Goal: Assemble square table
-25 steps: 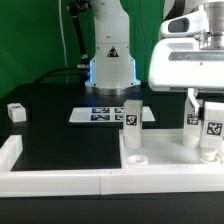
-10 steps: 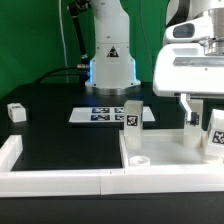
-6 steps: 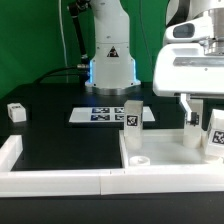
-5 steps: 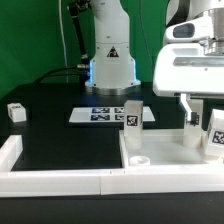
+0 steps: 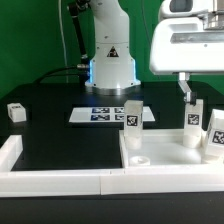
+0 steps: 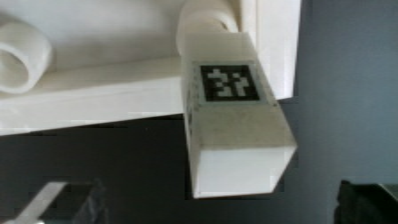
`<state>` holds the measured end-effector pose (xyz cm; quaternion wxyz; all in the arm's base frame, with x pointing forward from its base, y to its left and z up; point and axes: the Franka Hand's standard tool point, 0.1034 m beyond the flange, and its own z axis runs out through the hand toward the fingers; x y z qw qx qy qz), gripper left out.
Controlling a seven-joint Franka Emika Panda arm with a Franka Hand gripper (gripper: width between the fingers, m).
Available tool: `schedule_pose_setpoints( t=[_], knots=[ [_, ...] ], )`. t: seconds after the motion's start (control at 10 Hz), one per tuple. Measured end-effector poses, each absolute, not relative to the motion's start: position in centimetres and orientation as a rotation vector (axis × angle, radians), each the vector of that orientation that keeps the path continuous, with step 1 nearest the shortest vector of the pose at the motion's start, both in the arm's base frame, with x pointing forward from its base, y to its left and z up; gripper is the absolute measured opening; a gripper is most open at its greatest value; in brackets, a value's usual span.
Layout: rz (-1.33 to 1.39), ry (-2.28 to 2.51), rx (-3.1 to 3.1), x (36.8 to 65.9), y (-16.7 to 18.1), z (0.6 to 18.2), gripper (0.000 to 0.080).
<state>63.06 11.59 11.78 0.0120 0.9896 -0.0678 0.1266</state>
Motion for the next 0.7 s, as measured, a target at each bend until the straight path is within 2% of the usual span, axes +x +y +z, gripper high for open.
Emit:
schedule_pose_setpoints(
  t=[0.3, 0.7],
  knots=[
    [0.091, -0.259, 3.106, 63.95, 9.97, 13.00, 0.0649],
    [0.118, -0.289, 3.123, 64.28, 10.39, 12.55, 0.0649]
  ],
)
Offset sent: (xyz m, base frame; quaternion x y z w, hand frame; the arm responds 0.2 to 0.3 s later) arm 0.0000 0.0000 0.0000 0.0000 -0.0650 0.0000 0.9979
